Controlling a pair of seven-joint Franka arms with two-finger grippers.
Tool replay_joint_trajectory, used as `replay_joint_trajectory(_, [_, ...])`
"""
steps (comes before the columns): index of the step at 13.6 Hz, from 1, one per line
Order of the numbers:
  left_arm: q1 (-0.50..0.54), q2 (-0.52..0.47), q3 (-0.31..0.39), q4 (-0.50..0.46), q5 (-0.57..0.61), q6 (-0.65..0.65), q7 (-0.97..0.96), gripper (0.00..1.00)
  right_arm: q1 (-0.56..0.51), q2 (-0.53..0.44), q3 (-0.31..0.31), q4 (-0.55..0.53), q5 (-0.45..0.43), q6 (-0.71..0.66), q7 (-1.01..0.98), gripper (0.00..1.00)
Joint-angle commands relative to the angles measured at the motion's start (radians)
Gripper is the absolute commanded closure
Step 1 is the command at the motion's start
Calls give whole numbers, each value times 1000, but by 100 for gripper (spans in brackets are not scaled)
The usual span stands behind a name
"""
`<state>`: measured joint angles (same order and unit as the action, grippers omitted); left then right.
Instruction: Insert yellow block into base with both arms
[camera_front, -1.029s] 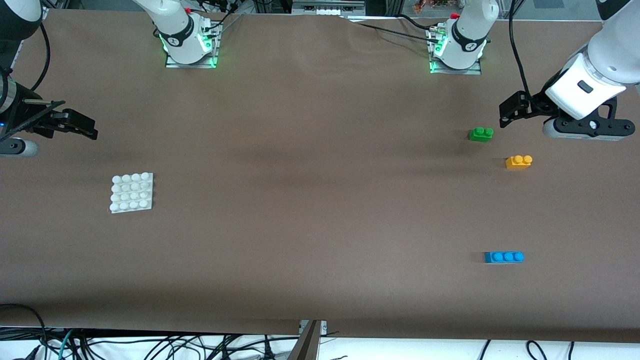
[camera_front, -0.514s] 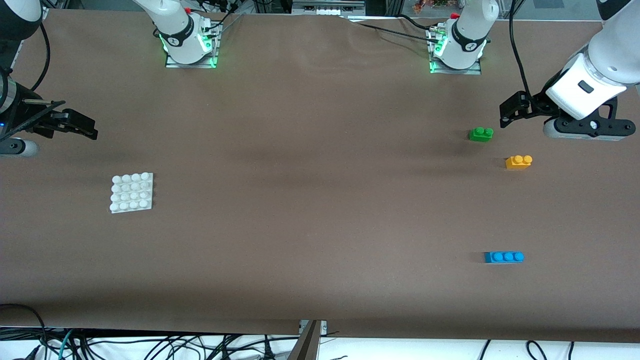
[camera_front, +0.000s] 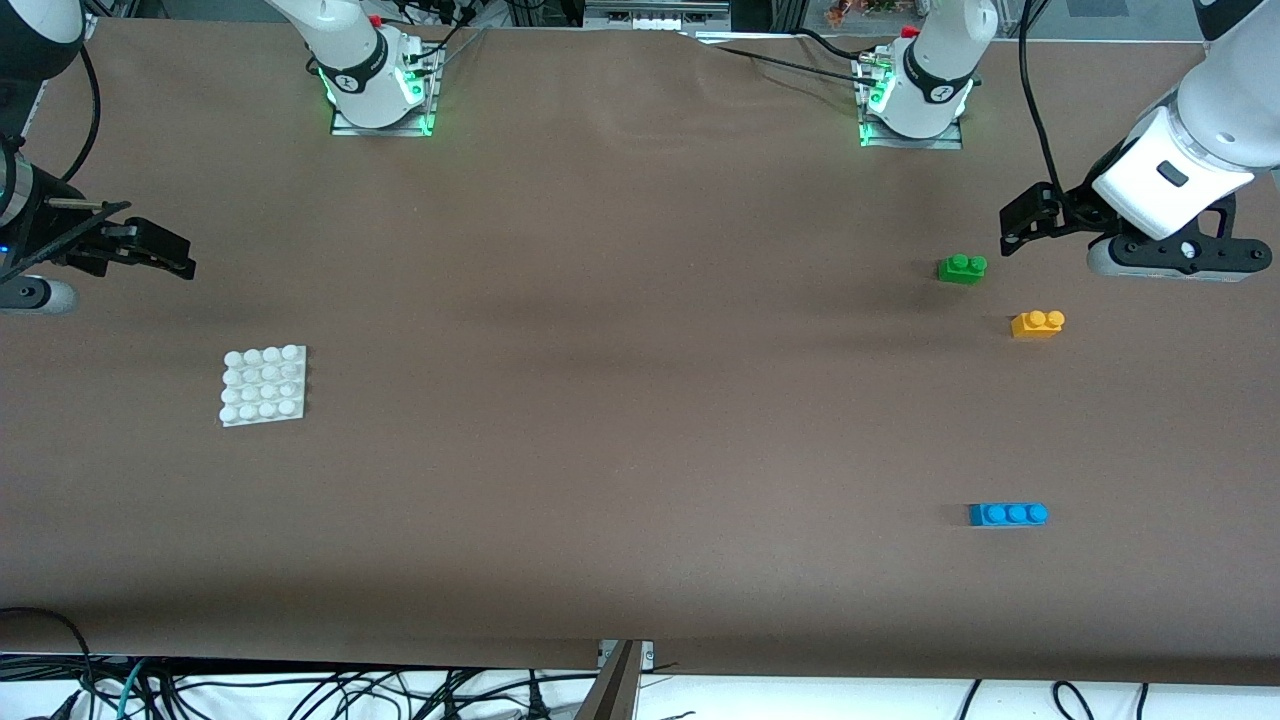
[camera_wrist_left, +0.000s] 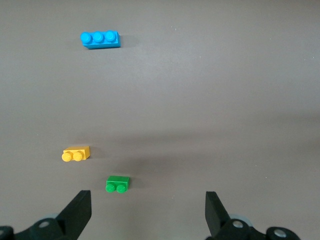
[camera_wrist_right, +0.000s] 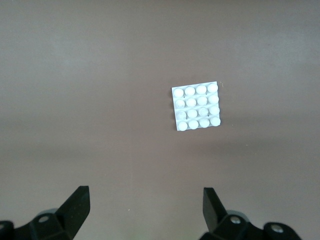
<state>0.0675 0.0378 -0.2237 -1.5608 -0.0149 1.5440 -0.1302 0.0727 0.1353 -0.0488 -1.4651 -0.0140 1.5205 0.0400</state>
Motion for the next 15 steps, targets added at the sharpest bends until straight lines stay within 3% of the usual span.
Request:
replay_joint_trajectory(1, [2, 14, -2, 36, 23, -27, -3, 0, -10, -8, 12, -12, -6, 9, 9, 0])
replay_joint_trajectory(11, [2, 14, -2, 36, 23, -27, -3, 0, -17, 1, 9, -12, -7, 18, 5, 0])
replay_joint_trajectory(15, [2, 14, 0, 36, 23, -27, -3, 0, -14, 53, 9, -14, -12, 50, -2, 0])
